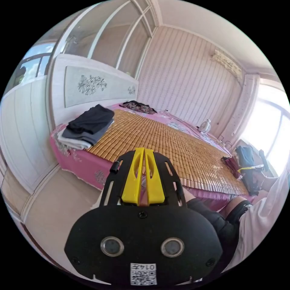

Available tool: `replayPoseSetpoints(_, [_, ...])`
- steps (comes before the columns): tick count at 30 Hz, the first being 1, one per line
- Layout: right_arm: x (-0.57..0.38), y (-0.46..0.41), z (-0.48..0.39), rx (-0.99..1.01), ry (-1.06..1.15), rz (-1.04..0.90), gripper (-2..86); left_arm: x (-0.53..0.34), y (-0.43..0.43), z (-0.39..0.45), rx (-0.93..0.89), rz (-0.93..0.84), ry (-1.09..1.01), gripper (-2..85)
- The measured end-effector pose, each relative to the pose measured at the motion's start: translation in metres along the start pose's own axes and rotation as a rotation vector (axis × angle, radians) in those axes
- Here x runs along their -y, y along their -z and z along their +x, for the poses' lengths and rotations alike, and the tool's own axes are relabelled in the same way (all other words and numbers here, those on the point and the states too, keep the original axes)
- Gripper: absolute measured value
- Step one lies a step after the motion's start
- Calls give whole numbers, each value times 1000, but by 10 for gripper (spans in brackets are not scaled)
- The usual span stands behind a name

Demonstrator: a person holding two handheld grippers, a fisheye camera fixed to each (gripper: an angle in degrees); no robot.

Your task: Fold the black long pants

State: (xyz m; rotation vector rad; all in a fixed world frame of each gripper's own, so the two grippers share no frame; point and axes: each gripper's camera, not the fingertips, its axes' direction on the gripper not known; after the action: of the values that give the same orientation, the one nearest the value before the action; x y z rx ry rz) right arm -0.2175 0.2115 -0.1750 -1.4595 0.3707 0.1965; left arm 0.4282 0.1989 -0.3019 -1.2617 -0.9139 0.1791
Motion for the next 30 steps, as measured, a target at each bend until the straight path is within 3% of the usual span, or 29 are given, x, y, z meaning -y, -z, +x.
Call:
replayPoseSetpoints(4, [-113, 33, 50, -182, -308, 81, 89, 31, 10, 72, -126, 20, -81, -10])
replayPoseSetpoints(9, [-231, 43, 97, -59, -509, 125, 106, 49, 9, 154, -182, -31, -240, -8])
replayPoseSetpoints(14, [-332, 49, 143, -52, -661, 128, 81, 81, -15, 255, -390, -89, -383, 25])
replayPoseSetpoints(17, [-378, 47, 175, -22, -765, 148, 80, 99, -30, 319, -434, -100, -427, 90])
replayPoseSetpoints(30, [-461, 44, 308, -17, -896, 349, 84, 134, -137, 598, -733, -323, -747, 113])
